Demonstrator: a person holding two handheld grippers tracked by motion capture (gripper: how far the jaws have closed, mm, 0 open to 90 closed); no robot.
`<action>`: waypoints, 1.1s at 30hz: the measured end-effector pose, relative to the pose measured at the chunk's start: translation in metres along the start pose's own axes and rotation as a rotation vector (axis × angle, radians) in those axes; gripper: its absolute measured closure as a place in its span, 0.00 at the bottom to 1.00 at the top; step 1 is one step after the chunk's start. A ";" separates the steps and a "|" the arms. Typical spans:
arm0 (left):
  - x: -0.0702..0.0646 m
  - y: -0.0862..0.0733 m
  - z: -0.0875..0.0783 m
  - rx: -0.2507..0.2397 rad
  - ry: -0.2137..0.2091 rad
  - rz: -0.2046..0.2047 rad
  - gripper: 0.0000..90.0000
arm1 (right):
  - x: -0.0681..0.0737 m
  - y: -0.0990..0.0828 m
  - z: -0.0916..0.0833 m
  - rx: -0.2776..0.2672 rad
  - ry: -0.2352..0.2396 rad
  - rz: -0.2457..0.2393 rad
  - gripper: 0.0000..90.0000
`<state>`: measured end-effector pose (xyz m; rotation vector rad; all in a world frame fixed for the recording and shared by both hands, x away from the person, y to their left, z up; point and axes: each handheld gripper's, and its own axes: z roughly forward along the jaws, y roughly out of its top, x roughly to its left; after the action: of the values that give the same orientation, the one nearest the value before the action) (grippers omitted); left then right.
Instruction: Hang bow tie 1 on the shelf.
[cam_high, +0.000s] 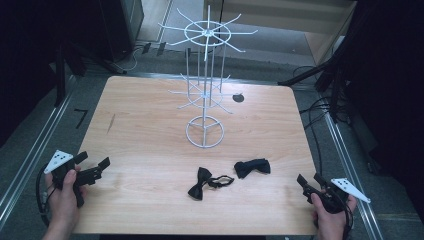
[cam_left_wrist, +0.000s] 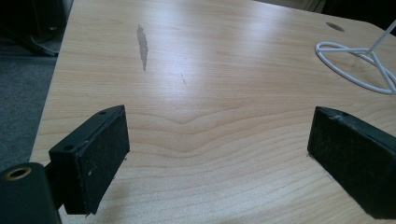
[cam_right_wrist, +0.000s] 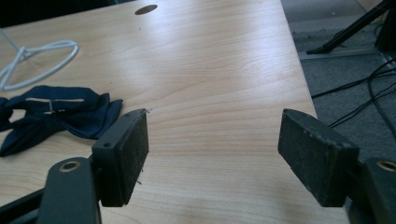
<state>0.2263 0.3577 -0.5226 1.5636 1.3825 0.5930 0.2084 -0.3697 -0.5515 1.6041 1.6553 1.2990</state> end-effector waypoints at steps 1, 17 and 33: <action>0.000 0.000 0.000 0.004 -0.003 -0.002 0.07 | 0.002 0.000 0.001 0.004 0.000 -0.006 0.30; 0.002 0.002 0.003 0.036 -0.020 -0.018 0.07 | 0.038 0.013 0.005 -0.015 0.047 -0.049 0.46; 0.001 0.002 0.005 0.047 -0.026 -0.010 0.07 | 0.071 0.013 0.023 0.031 0.104 -0.106 0.48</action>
<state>0.2313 0.3570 -0.5233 1.5958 1.3929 0.5360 0.2212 -0.2974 -0.5313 1.4665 1.8056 1.3291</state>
